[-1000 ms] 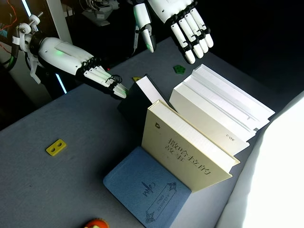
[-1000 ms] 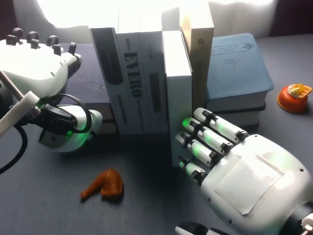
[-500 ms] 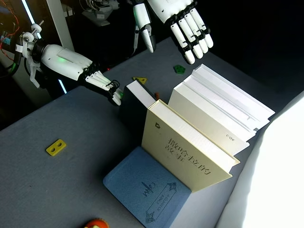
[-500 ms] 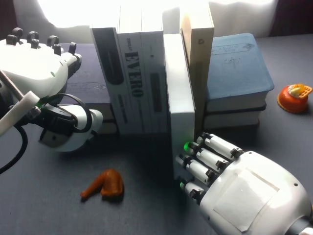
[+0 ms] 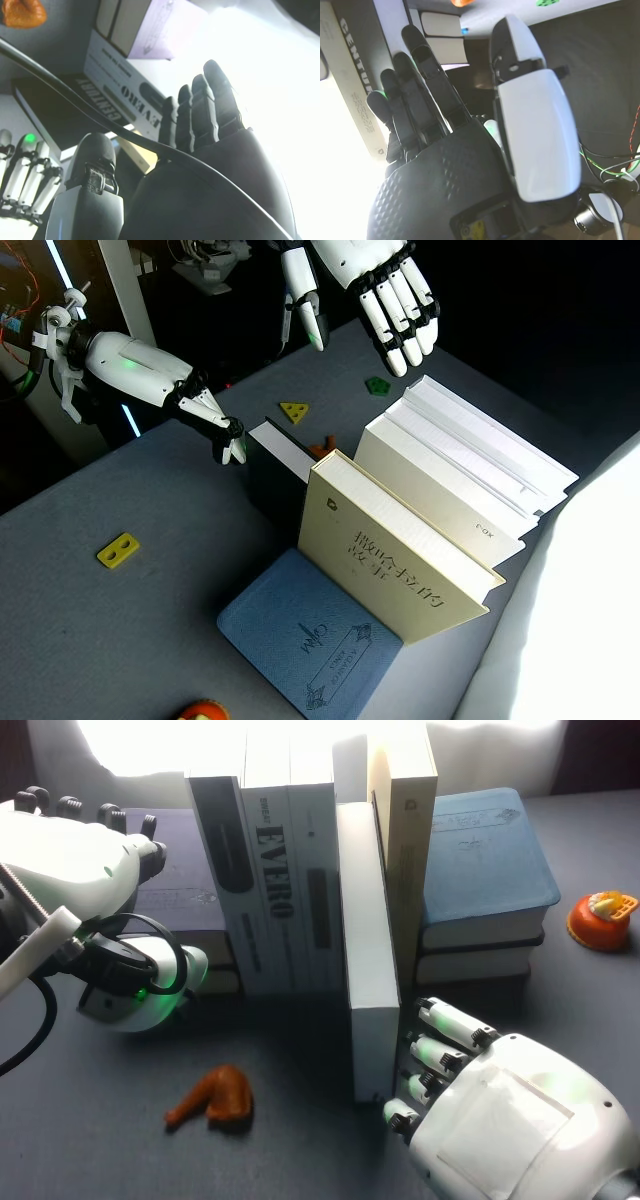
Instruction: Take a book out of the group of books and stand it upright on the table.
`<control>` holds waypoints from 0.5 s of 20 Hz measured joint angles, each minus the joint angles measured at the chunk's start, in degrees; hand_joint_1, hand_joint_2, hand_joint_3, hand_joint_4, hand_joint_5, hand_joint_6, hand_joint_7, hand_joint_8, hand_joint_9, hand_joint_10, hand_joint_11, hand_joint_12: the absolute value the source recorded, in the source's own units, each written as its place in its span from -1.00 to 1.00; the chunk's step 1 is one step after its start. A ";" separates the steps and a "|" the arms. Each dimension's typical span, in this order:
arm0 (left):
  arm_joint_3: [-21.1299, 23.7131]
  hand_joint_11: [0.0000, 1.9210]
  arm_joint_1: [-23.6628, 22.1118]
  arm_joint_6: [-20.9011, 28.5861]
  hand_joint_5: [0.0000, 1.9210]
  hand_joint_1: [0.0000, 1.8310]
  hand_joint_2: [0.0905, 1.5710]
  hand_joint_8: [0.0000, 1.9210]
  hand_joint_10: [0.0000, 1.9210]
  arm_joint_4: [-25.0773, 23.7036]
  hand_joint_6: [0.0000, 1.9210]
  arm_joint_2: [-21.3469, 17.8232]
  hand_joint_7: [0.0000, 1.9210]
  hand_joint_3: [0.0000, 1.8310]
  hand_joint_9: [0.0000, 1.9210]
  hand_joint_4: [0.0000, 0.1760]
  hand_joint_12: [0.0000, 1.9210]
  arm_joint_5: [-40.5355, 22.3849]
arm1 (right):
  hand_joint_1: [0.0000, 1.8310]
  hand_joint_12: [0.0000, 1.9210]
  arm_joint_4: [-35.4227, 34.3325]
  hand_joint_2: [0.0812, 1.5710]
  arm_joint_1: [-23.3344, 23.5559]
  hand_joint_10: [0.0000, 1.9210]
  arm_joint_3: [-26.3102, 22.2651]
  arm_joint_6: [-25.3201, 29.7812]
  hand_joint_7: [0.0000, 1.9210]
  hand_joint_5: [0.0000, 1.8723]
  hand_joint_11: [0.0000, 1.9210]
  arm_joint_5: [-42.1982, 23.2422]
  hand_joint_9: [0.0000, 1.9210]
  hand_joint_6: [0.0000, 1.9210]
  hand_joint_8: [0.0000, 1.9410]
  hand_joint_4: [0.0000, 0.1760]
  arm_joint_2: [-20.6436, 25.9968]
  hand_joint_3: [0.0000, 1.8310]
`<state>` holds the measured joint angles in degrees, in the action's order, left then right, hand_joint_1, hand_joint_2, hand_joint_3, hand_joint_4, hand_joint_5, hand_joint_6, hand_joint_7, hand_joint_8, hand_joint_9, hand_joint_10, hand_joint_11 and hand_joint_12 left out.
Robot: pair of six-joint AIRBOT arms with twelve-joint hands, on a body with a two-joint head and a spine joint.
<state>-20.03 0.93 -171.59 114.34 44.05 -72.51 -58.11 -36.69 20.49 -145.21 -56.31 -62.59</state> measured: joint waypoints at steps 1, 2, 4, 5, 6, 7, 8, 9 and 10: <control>0.00 -1.00 0.00 0.00 -0.84 -0.70 0.69 -0.99 -0.99 0.00 -1.00 0.00 -0.84 -1.00 -0.84 -1.00 -0.38 -0.02 | -0.87 0.71 -0.15 0.53 0.00 0.03 -0.81 -0.85 -0.19 -0.44 -1.00 -0.70 -0.62 -0.12 -0.88 -1.00 0.13 -1.00; 0.00 -1.00 0.00 0.00 -0.85 -0.71 0.70 -1.00 -0.99 0.02 -1.00 0.00 -0.85 -1.00 -0.85 -1.00 -0.41 -0.02 | -0.87 0.71 -0.15 0.53 0.02 0.04 -1.73 -1.55 -0.21 -0.46 -1.00 -1.03 -0.63 -0.09 -0.87 -1.00 0.48 -1.00; 0.00 -1.00 0.00 0.00 -0.81 -0.66 0.69 -1.00 -0.99 0.00 -0.99 0.00 -0.83 -1.00 -0.83 -1.00 -0.36 0.00 | -0.87 0.72 -0.44 0.54 0.48 0.05 -5.01 -2.91 -0.22 -0.48 -1.00 -2.10 -0.63 -0.05 -0.85 -1.00 1.84 -1.00; 0.00 -1.00 0.00 0.00 -0.82 -0.67 0.69 -1.00 -0.99 0.00 -1.00 0.00 -0.83 -1.00 -0.83 -1.00 -0.32 0.00 | -0.87 0.72 -0.04 0.54 0.66 0.05 -6.62 -3.72 -0.22 -0.48 -1.00 -2.99 -0.62 -0.04 -0.85 -1.00 2.47 -1.00; 0.00 -1.00 0.00 0.00 -0.83 -0.74 0.71 -1.00 -0.99 0.02 -1.00 0.00 -0.83 -0.99 -0.82 -1.00 -0.30 0.02 | -0.86 0.75 -0.15 0.54 0.96 0.08 -7.61 -4.00 -0.25 -0.48 -1.00 -3.48 -0.61 -0.01 -0.76 -1.00 2.89 -1.00; -0.02 -1.00 0.00 -0.02 -0.83 -0.74 0.71 -1.00 -0.99 0.02 -1.00 0.00 -0.83 -1.00 -0.82 -1.00 -0.33 0.00 | -0.86 0.76 -0.22 0.54 1.66 0.12 -8.70 -4.44 -0.32 -0.50 -1.00 -3.67 -0.63 0.02 -0.62 -1.00 3.48 -1.00; 0.00 -1.00 0.00 0.00 -0.82 -0.72 0.71 -1.00 -0.99 0.02 -0.99 0.00 -0.81 -1.00 -0.81 -1.00 -0.31 -0.04 | -0.86 0.77 -0.22 0.54 2.40 0.13 -9.55 -4.50 -0.36 -0.50 -1.00 -4.11 -0.63 0.01 -0.50 -1.00 4.02 -1.00; 0.00 -1.00 0.00 0.00 -0.82 -0.73 0.71 -1.00 -0.99 0.00 -0.99 0.00 -0.81 -1.00 -0.80 -1.00 -0.26 -0.04 | -0.87 0.78 -0.39 0.54 3.19 0.15 -10.43 -4.59 -0.40 -0.49 -1.00 -4.98 -0.64 -0.01 -0.42 -1.00 4.28 -1.00; 0.00 -1.00 0.00 0.00 -0.79 -0.69 0.70 -1.00 -0.99 0.00 -0.99 0.00 -0.79 -1.00 -0.79 -1.00 -0.19 0.00 | -0.87 0.80 -0.61 0.54 4.46 0.18 -11.13 -4.70 -0.43 -0.49 -1.00 -6.21 -0.65 -0.01 -0.36 -1.00 4.50 -1.00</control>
<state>-20.03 0.93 -171.59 114.34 44.05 -72.51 -58.72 -32.23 9.37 -149.91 -62.52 -58.08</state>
